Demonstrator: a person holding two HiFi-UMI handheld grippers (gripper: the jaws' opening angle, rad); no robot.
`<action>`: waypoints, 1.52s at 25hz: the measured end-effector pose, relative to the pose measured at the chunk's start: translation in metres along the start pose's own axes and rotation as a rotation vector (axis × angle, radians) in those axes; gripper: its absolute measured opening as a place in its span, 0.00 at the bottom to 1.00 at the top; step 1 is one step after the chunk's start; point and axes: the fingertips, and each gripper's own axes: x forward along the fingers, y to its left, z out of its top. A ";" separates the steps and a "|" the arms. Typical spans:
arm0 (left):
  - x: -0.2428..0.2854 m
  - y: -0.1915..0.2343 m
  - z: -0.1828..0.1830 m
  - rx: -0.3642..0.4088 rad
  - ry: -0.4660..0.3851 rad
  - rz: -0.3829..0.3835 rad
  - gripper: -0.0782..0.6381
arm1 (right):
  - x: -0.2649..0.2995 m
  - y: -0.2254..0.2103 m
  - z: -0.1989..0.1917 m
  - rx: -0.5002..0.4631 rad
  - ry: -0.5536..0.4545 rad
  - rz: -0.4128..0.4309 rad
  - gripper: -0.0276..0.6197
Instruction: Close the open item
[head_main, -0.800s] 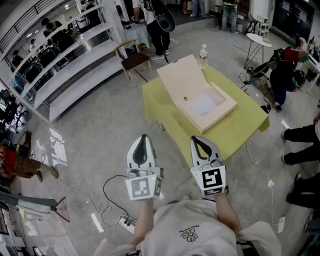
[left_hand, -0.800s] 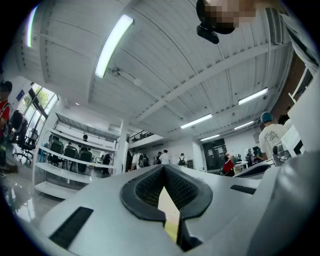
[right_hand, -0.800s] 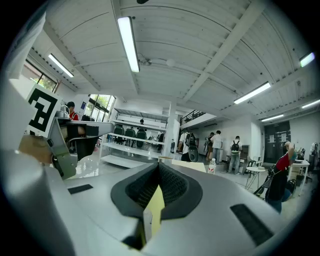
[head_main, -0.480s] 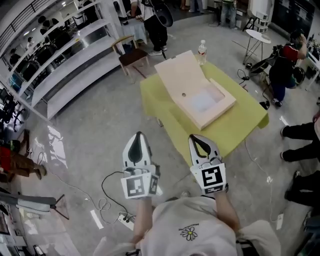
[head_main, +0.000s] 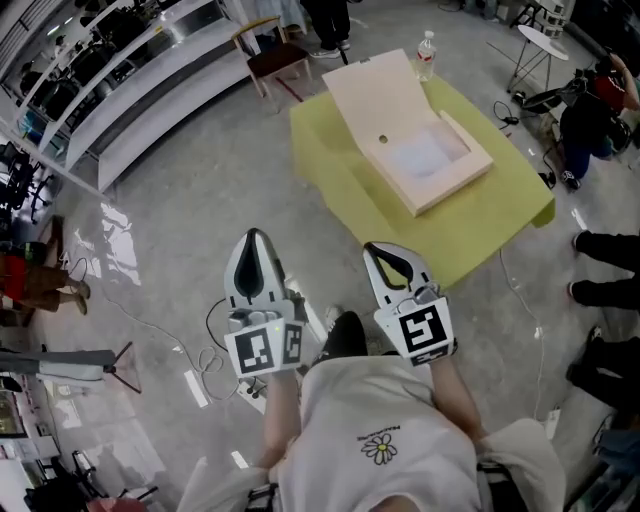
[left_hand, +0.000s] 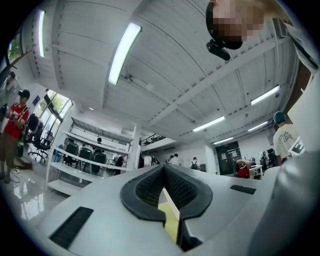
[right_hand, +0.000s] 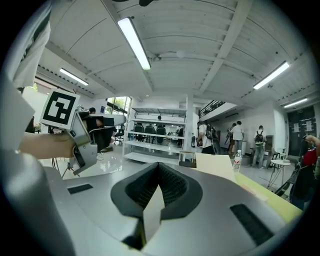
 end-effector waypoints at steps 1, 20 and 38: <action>-0.001 0.004 -0.002 -0.006 -0.002 0.008 0.13 | 0.001 0.005 -0.003 -0.004 0.008 0.015 0.06; 0.202 0.081 -0.064 -0.123 -0.011 -0.060 0.13 | 0.195 -0.108 0.008 0.139 -0.003 -0.107 0.06; 0.534 0.071 -0.153 -0.244 0.056 -0.595 0.13 | 0.371 -0.265 0.028 0.141 0.087 -0.693 0.06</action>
